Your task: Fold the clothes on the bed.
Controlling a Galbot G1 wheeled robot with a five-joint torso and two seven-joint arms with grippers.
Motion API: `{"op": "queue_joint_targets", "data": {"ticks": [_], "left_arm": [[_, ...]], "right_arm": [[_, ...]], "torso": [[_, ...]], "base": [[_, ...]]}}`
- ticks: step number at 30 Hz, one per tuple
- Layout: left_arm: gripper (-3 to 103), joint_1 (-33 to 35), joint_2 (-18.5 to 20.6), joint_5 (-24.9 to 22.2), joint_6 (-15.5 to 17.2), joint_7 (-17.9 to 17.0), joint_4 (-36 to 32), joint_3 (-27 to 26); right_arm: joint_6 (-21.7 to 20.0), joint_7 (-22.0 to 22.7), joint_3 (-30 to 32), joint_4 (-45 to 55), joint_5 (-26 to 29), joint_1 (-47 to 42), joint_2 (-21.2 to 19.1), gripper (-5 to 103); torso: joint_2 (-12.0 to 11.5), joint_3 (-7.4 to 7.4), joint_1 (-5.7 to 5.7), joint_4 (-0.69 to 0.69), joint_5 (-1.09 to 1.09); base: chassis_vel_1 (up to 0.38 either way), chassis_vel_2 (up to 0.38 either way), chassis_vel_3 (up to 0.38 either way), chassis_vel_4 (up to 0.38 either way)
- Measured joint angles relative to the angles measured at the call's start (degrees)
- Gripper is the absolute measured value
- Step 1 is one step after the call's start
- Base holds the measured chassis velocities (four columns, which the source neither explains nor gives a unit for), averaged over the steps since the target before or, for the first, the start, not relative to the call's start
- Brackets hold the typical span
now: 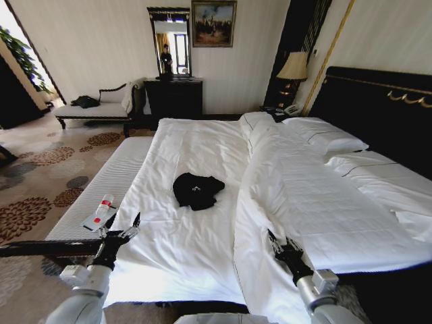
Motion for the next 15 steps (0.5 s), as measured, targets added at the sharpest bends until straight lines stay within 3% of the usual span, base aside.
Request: {"op": "queue_joint_targets", "data": {"ticks": [2,4,6,15], "left_arm": [[99,-0.03,-0.12,0.10,0.00,0.00,0.02,0.03],[99,-0.05,-0.24,0.18,-0.01,-0.02,-0.01,0.07],[99,-0.03,-0.54,0.41,-0.01,-0.05,-0.30,0.19],[99,0.44,-0.87,0.70,-0.23,-0.06,-0.29,0.10]], "right_arm": [[0.19,0.00,0.02,0.04,-0.10,-0.04,0.12,9],[0.32,0.00,0.02,0.08,-0.18,-0.05,0.23,9],[0.53,0.01,0.02,0.19,-0.28,-0.09,0.46,2],[1.08,0.51,2.53,1.33,2.01,-0.02,3.21,2]], "torso": [[0.00,0.00,0.00,0.00,0.00],[0.00,0.00,0.00,0.00,0.00],[0.00,0.00,0.00,0.00,0.00],[0.00,0.00,0.00,0.01,0.01]], "base": [[0.000,0.000,0.000,0.000],[0.000,0.000,0.000,0.000],[0.000,0.000,0.000,0.000],[0.000,0.000,0.000,0.000]]}}
